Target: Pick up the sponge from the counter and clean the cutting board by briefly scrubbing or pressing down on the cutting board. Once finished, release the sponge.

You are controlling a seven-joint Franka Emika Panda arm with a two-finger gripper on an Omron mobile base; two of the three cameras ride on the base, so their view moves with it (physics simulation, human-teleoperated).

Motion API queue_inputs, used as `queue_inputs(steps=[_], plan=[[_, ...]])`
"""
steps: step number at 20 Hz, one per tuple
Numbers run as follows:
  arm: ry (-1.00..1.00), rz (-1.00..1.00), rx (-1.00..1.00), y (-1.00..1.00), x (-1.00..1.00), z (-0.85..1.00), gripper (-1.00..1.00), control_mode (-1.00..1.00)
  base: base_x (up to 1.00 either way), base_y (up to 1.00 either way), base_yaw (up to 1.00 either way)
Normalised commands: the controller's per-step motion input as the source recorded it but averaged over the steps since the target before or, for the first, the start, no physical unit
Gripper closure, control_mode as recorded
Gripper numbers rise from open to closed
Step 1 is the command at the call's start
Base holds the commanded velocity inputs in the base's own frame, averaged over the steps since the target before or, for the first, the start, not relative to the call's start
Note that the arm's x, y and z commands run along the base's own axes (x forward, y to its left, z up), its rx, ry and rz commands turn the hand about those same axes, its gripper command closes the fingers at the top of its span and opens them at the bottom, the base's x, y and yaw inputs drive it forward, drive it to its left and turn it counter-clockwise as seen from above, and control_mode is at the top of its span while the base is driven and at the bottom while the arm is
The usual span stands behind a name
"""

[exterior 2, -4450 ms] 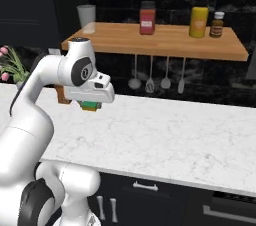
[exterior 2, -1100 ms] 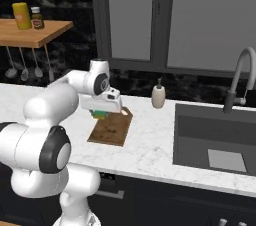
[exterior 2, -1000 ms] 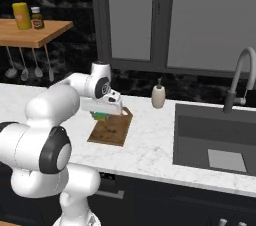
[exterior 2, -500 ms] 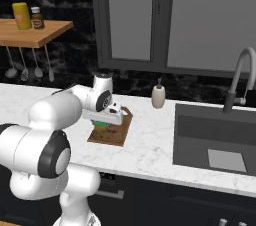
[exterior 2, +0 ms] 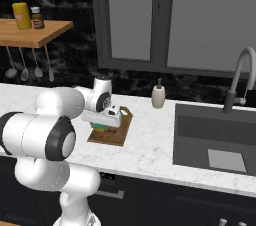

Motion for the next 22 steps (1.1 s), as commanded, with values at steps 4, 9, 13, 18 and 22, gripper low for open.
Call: queue_inputs(steps=[4, 9, 13, 18, 22], plan=[[-0.04, 0.00, 0.00, 0.32, 0.00, -0.43, 1.00, -1.00, 0.00, 0.00, 0.00], [0.00, 0.00, 0.00, 0.19, 0.01, -0.14, 1.00, -1.00, 0.00, 0.00, 0.00], [0.00, 0.00, 0.00, 0.08, 0.09, -0.16, 1.00, -1.00, 0.00, 0.00, 0.00], [0.00, 0.00, 0.00, 0.03, 0.11, -0.23, 1.00, -1.00, 0.00, 0.00, 0.00], [-0.03, 0.00, 0.00, 0.00, 0.19, -0.17, 1.00, -1.00, 0.00, 0.00, 0.00]])
